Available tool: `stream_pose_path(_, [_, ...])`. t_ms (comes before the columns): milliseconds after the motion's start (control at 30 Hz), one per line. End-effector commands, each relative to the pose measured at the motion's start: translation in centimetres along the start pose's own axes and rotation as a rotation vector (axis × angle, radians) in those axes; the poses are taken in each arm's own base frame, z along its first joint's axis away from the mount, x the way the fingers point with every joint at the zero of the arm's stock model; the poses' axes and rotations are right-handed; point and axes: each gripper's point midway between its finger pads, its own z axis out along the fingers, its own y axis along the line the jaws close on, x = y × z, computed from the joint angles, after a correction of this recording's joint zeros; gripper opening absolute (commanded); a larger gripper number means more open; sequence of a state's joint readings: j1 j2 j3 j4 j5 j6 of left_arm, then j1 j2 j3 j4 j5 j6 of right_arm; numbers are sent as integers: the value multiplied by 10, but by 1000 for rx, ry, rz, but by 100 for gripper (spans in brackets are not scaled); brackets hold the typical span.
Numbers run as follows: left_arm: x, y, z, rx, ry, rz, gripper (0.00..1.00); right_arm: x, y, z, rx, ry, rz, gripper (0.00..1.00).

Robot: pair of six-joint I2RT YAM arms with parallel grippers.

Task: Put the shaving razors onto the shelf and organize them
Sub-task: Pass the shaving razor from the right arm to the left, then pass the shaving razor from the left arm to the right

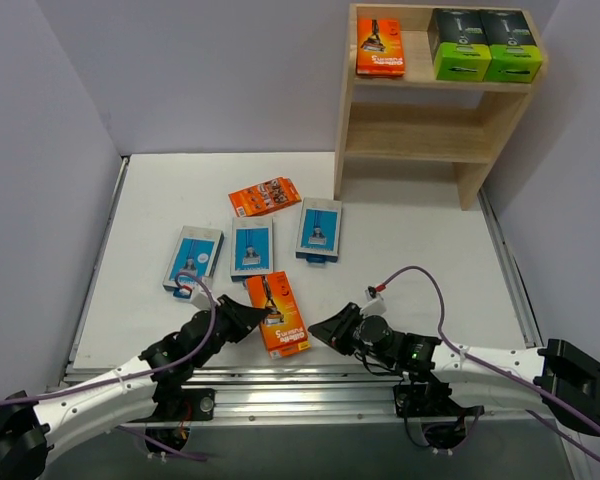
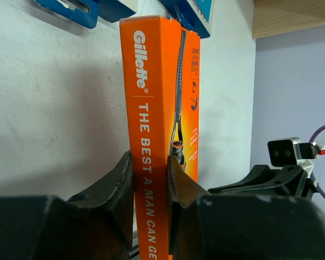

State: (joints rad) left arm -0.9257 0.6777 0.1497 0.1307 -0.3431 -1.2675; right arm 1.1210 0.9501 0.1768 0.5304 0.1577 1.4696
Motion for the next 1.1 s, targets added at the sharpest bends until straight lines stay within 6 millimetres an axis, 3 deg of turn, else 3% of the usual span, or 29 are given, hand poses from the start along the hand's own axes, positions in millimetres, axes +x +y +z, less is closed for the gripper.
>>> stream_pose_path(0, [-5, -8, -4, 31, -13, 2, 8, -7, 16, -2, -64, -37, 30, 20])
stream_pose_path(133, [-8, -7, -8, 27, -23, 3, 3, -8, 14, -5, -68, -40, 40, 36])
stream_pose_path(233, [-9, -6, -11, 22, -24, 5, 3, -9, 13, -6, -68, -46, 39, 43])
stream_pose_path(733, [-3, -35, -17, 116, 40, -92, 3, 8, 46, 4, -153, 29, -89, 46])
stream_pose_path(1067, [-6, -42, -22, 152, 44, -164, 3, 20, 44, 8, -146, 66, -117, 49])
